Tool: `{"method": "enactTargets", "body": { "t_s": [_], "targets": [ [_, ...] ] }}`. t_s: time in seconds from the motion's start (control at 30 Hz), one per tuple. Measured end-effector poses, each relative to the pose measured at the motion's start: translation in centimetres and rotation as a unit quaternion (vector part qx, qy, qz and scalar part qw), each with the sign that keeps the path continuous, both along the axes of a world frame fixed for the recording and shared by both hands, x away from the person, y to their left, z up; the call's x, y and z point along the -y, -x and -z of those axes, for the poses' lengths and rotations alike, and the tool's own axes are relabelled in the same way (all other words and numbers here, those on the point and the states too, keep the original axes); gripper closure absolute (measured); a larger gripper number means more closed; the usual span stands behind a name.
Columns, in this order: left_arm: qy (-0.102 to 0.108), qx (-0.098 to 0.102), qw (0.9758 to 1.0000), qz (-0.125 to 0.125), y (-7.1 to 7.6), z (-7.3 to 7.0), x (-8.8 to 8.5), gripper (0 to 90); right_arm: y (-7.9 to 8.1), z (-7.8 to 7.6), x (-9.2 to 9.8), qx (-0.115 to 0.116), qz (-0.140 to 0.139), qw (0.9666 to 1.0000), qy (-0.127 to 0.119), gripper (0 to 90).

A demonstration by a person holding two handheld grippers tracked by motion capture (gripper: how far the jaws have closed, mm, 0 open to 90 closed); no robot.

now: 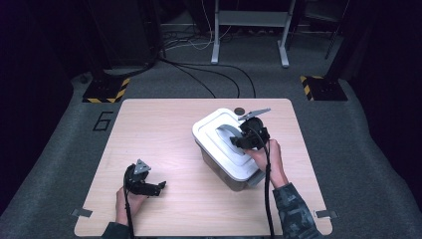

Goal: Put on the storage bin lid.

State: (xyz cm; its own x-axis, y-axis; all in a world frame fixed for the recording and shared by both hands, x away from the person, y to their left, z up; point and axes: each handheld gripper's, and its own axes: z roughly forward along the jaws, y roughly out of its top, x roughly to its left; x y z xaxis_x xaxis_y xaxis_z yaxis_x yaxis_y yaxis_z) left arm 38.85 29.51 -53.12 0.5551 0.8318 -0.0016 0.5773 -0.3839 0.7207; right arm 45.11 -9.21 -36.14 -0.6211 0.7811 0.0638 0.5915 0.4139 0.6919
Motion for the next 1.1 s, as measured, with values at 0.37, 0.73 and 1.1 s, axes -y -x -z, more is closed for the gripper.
{"method": "enactTargets", "body": {
  "t_s": [0.37, 0.73, 1.1],
  "targets": [
    [0.000, 0.000, 1.0000, 0.000, 0.00, 0.01, 0.00, 0.3, 0.27, -0.45, 0.17, 0.012, 0.005, 0.9999, 0.004, 44.0],
    [0.000, 0.000, 1.0000, 0.000, 0.00, 0.00, 0.00, 0.3, 0.31, -0.54, 0.50, 0.018, 0.007, 0.9998, -0.001, 24.5],
    [0.000, 0.000, 1.0000, 0.000, -0.01, 0.00, 0.00, 0.3, 0.41, -0.79, 0.95, 0.025, 0.002, 0.9997, -0.005, 15.2]
  ]
}}
